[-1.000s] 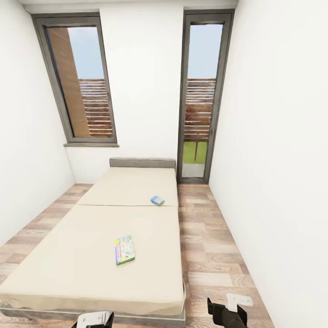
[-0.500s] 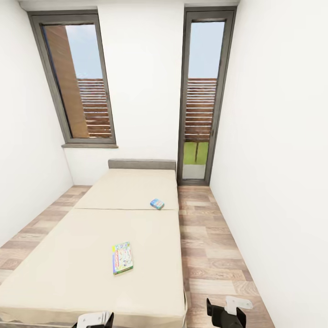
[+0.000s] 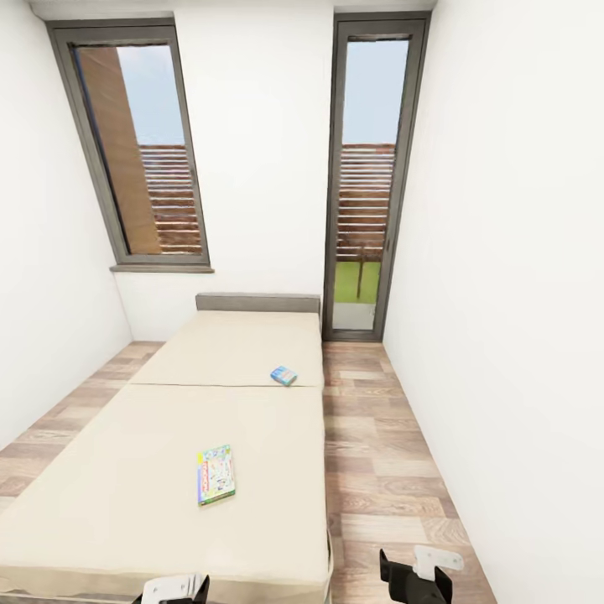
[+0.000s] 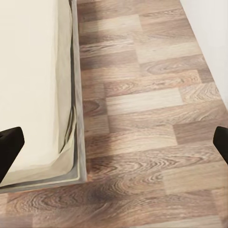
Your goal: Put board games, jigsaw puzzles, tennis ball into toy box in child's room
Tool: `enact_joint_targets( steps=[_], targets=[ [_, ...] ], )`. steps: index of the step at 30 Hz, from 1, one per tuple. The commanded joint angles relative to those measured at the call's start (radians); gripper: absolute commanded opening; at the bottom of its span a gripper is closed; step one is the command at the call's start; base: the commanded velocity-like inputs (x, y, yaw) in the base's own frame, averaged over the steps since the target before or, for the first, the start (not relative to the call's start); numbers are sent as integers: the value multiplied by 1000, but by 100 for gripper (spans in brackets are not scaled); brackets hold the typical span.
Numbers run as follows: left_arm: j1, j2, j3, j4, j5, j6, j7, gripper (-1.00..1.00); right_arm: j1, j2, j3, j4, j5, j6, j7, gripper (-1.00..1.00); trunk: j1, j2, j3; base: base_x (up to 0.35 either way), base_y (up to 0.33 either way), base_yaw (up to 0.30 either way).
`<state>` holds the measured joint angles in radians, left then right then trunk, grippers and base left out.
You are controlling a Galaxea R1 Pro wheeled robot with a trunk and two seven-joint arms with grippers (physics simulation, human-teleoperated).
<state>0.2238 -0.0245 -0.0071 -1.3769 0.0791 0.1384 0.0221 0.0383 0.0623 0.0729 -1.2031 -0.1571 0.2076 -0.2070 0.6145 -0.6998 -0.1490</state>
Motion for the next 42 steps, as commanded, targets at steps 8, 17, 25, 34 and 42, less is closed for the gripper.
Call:
enact_joint_targets(
  steps=[8, 17, 25, 34, 42],
  targets=[
    [0, 0, -1, -2, 8, 6, 2, 100, 0, 0, 2, -1, -8, 5, -8, 100, 0, -1, 3, 0, -19, 117],
    [0, 0, -1, -1, 7, 6, 3, 100, 0, 1, 2, 6, -7, 5, -9, 100, 0, -1, 7, 0, -2, 257],
    [0, 0, -1, 0, 7, 6, 4, 100, 0, 1, 2, 13, -7, 4, -9, 100, 0, -1, 7, 0, 0, 284],
    [0, 0, -1, 0, 7, 6, 4, 100, 0, 1, 2, 16, -7, 4, -9, 100, 0, -1, 7, 0, 0, 289],
    [0, 0, -1, 1, 7, 6, 4, 100, 0, 1, 2, 17, -7, 4, -9, 100, 0, -1, 7, 41, -55, 291]
  ],
)
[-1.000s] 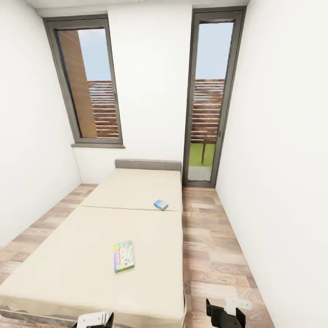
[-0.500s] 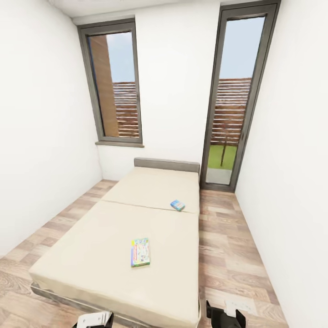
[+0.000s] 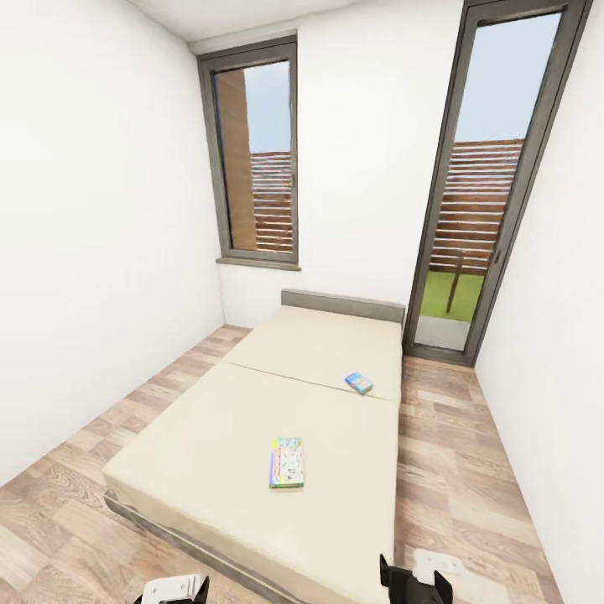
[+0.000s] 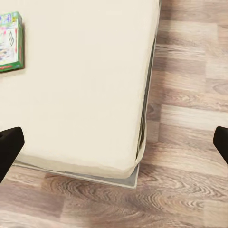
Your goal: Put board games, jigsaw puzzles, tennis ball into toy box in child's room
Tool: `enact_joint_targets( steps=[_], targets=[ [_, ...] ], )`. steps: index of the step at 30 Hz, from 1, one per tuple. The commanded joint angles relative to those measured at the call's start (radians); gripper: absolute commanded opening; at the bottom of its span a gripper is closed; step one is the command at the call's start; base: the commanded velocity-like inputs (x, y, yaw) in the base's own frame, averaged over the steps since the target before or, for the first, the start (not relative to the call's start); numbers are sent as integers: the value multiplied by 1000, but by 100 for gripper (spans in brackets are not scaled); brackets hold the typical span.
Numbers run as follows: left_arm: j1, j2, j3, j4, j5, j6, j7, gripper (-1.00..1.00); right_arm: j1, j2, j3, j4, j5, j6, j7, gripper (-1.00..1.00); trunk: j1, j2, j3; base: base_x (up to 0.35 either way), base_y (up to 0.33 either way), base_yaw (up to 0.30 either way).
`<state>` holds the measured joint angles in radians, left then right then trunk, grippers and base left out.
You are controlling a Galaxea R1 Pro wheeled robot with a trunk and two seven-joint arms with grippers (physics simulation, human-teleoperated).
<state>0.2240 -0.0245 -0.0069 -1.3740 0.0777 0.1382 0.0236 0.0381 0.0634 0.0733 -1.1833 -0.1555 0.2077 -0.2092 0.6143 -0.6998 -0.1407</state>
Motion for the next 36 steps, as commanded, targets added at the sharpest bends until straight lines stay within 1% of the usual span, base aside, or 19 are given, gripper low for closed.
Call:
enact_joint_targets(
  steps=[1, 13, 24, 32, 36],
  targets=[
    [0, 0, -1, -2, 8, 6, 2, 100, 0, 0, 2, -3, -9, 4, -7, 100, 0, -1, -1, 72, -136, 292],
    [0, 0, -1, 2, 8, 6, 2, 100, 0, 0, 2, -2, -9, 4, -7, 100, 0, -1, -1, 77, -222, 292],
    [0, -1, -2, 5, 7, 6, 2, 100, 0, 0, 2, -1, -9, 4, -7, 100, 0, -1, -1, 18, -67, 292],
    [0, -1, -2, 6, 7, 6, 2, 100, 0, 0, 2, -1, -8, 3, -7, 100, 0, -1, -1, 1, -196, 292],
    [0, -1, -2, 6, 8, 5, 2, 100, 0, 0, 2, -1, -8, 3, -7, 100, 0, -1, -1, 0, -107, 292]
  ],
)
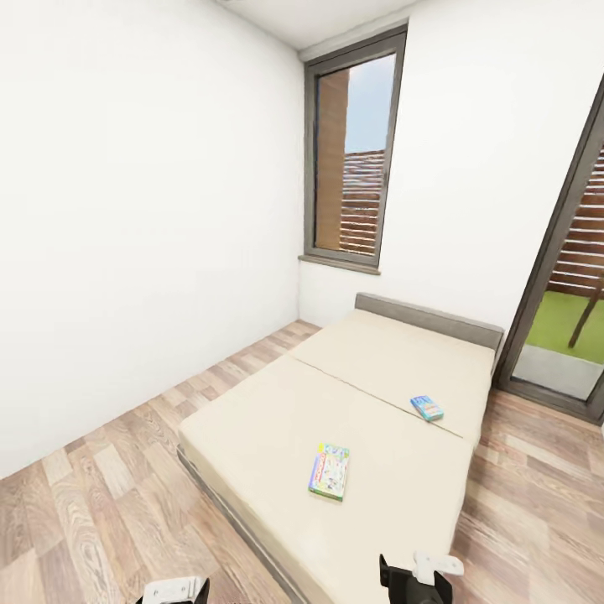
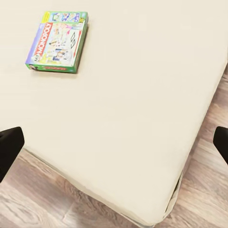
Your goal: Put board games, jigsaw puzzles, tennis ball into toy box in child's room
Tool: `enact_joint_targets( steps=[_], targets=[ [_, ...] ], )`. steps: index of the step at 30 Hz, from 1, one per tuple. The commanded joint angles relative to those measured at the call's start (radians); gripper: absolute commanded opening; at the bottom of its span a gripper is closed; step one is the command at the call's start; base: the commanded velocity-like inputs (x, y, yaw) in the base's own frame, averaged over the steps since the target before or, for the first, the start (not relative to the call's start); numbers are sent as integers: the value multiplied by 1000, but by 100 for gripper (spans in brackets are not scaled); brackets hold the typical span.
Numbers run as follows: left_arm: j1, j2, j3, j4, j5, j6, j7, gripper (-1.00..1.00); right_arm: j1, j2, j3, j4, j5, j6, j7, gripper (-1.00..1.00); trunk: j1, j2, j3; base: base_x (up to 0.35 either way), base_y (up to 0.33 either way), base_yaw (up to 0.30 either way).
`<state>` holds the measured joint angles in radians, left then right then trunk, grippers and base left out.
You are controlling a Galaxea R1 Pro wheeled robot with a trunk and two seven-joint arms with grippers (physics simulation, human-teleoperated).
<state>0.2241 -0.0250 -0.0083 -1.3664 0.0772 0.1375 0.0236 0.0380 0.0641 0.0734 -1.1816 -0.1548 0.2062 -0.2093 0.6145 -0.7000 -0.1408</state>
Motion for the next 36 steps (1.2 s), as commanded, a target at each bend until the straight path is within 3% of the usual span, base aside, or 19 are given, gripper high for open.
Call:
enact_joint_targets(
  steps=[1, 36],
  targets=[
    [0, 0, -1, -2, 8, 5, 2, 100, 0, -1, 2, -3, -9, 4, -7, 100, 0, -1, -1, 0, -52, 292],
    [0, -1, -2, 11, 7, -24, 2, 100, 0, 0, 3, -2, -9, 4, -7, 100, 0, -1, -1, -27, -21, 292]
  ],
)
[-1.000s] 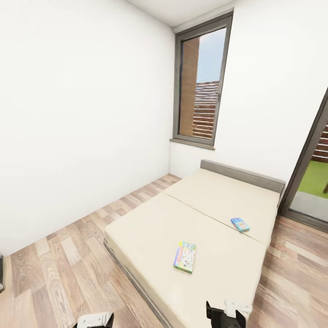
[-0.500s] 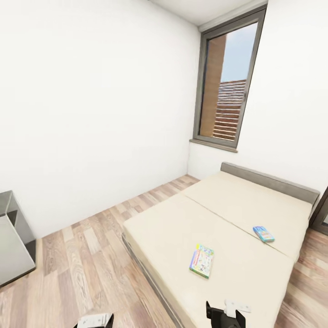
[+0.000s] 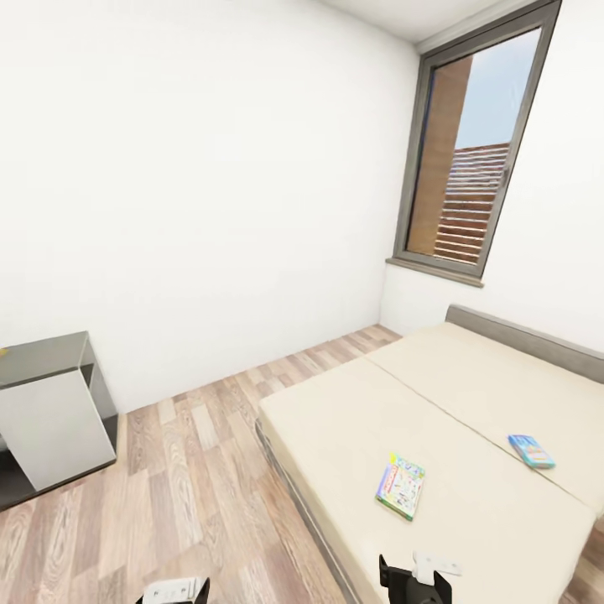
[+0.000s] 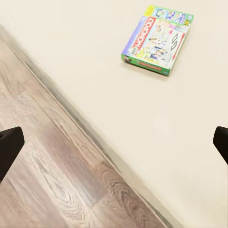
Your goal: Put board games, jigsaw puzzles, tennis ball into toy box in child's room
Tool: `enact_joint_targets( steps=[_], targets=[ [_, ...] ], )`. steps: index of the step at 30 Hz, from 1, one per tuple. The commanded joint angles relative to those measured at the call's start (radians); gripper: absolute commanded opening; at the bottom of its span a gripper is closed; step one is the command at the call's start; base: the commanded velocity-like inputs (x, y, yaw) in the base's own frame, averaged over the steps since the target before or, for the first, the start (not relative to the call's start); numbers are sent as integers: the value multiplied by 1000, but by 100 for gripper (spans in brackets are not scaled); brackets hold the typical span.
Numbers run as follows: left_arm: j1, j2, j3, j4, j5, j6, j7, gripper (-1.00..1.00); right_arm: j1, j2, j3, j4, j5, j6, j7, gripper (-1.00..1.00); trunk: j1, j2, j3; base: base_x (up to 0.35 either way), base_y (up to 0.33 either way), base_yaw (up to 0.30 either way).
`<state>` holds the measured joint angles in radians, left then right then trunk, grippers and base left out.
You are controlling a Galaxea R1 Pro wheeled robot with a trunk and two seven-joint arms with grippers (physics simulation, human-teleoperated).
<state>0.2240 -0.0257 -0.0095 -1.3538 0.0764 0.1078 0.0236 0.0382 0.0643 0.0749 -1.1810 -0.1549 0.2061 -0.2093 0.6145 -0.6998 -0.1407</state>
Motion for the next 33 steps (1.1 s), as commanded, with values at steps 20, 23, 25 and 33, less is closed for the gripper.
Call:
enact_joint_targets(
  steps=[20, 23, 25, 33],
  targets=[
    [0, 0, -1, 1, 8, 7, 2, 100, 0, -1, 64, 11, -6, 3, -7, 100, 0, -1, -1, -125, -10, 292],
    [0, 0, -1, 1, 8, 7, 2, 100, 0, -1, 64, 11, -6, 3, -7, 100, 0, -1, -1, -264, -1, 292],
    [0, 0, -1, 1, 8, 7, 2, 100, 0, -1, 64, 12, -6, 2, -7, 100, 0, -1, -1, -210, 0, 292],
    [0, 0, -1, 5, 8, 6, 2, 100, 0, -1, 65, 12, -6, 1, -7, 100, 0, -1, -1, -71, -6, 293]
  ],
)
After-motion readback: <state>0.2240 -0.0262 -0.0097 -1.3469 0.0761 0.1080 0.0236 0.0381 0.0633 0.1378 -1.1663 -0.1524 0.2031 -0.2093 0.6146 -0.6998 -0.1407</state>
